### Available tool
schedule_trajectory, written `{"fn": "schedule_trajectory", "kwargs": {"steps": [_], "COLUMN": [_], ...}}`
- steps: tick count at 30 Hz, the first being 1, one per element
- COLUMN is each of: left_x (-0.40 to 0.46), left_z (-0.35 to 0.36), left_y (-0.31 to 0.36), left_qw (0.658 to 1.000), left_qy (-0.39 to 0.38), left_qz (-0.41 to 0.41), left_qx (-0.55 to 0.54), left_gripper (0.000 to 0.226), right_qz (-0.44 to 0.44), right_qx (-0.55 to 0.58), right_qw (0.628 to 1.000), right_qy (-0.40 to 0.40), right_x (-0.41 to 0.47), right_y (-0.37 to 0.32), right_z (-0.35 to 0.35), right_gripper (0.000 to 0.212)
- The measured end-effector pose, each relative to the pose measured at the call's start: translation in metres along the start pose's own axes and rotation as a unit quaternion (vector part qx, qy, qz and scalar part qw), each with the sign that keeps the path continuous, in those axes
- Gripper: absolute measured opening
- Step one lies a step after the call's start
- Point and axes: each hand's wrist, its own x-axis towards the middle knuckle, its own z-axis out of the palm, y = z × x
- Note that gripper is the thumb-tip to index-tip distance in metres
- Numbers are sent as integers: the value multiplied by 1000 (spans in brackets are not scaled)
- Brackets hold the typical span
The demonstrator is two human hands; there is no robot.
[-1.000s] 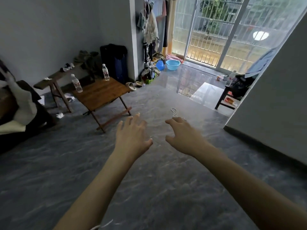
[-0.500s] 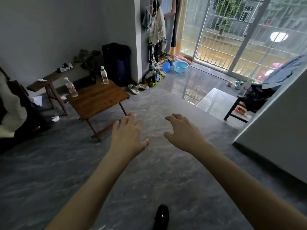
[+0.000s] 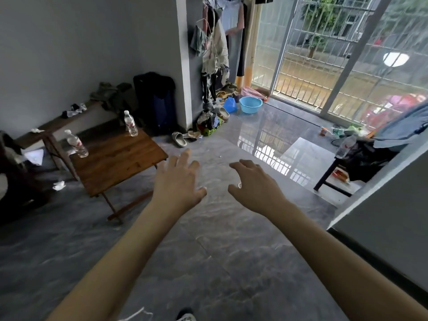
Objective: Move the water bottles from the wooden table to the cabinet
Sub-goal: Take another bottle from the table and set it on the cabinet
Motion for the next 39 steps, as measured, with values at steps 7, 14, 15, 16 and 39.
{"fn": "schedule_trajectory", "kwargs": {"steps": [7, 14, 15, 16, 39], "left_x": [95, 223, 242, 261, 558], "left_z": [12, 13, 13, 13, 59], "left_y": [-4, -20, -23, -25, -55], "left_qw": [1000, 1000, 999, 999, 992], "left_qy": [-14, -3, -4, -5, -56], "left_qz": [-3, -20, -22, -25, -104], "left_qx": [-11, -20, -22, -26, -49], "left_gripper": [71, 73, 73, 73, 68], "right_qz": [14, -2, -4, -6, -89], "right_qx": [6, -18, -24, -32, -51], "right_qw": [1000, 999, 999, 999, 989], "right_qy": [-20, -27, -32, -37, -109], "right_x": [83, 213, 232, 252, 586], "right_y": [42, 67, 72, 76, 169], "right_z": [1, -8, -10, -13, -2], "right_gripper": [61, 59, 60, 60, 60]}}
